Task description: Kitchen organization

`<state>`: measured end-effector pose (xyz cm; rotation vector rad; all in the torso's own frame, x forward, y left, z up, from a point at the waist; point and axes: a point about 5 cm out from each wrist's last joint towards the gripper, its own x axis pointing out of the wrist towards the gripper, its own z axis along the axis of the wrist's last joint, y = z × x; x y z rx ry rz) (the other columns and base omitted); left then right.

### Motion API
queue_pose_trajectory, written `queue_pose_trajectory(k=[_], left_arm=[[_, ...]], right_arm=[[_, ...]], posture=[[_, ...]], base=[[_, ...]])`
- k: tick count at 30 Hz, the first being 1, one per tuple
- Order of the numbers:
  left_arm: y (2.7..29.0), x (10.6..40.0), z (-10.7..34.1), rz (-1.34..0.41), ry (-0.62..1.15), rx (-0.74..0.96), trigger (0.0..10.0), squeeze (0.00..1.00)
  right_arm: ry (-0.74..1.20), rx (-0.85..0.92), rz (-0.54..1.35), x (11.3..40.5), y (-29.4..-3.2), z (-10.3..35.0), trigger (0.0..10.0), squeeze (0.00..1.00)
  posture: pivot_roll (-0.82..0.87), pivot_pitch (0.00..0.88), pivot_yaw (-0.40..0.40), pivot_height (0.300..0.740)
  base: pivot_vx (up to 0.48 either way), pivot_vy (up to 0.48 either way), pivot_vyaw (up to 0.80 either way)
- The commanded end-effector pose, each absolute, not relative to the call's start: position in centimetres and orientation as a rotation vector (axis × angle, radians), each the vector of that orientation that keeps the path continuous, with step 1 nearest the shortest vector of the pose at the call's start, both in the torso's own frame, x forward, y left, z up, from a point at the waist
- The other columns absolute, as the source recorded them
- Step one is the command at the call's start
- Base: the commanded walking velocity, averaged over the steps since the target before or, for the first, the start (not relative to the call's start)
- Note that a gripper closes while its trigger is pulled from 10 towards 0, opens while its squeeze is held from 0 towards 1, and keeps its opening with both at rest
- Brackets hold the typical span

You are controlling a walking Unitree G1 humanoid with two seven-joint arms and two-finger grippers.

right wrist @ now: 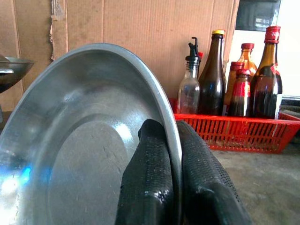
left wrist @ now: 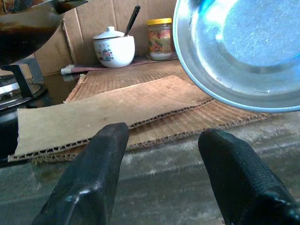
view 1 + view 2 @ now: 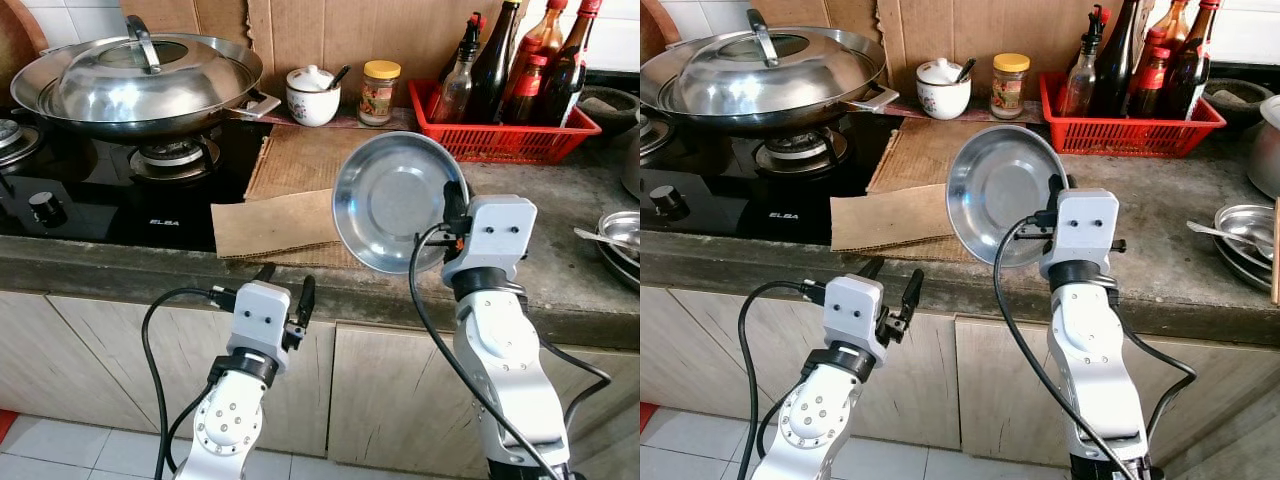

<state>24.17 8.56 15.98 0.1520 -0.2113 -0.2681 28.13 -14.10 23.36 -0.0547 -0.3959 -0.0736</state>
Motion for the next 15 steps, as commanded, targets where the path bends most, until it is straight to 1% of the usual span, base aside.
queue_pose_trajectory(k=[1,15], left_arm=[[8.60,24.12,15.95,-0.275,-0.212,0.157,10.0,0.00],[8.59,24.10,15.92,-0.276,-0.209,0.161,10.0,0.00]], right_arm=[[-0.433,-0.044,-0.070,27.67,-14.09,23.93,10.0,0.00],[-0.418,-0.044,-0.065,27.72,-14.06,23.66,10.0,0.00]], posture=[[0.10,0.035,-0.018,0.740],[0.10,0.040,-0.018,0.740]], base=[[-0.285,0.000,0.00],[-0.295,0.000,0.00]])
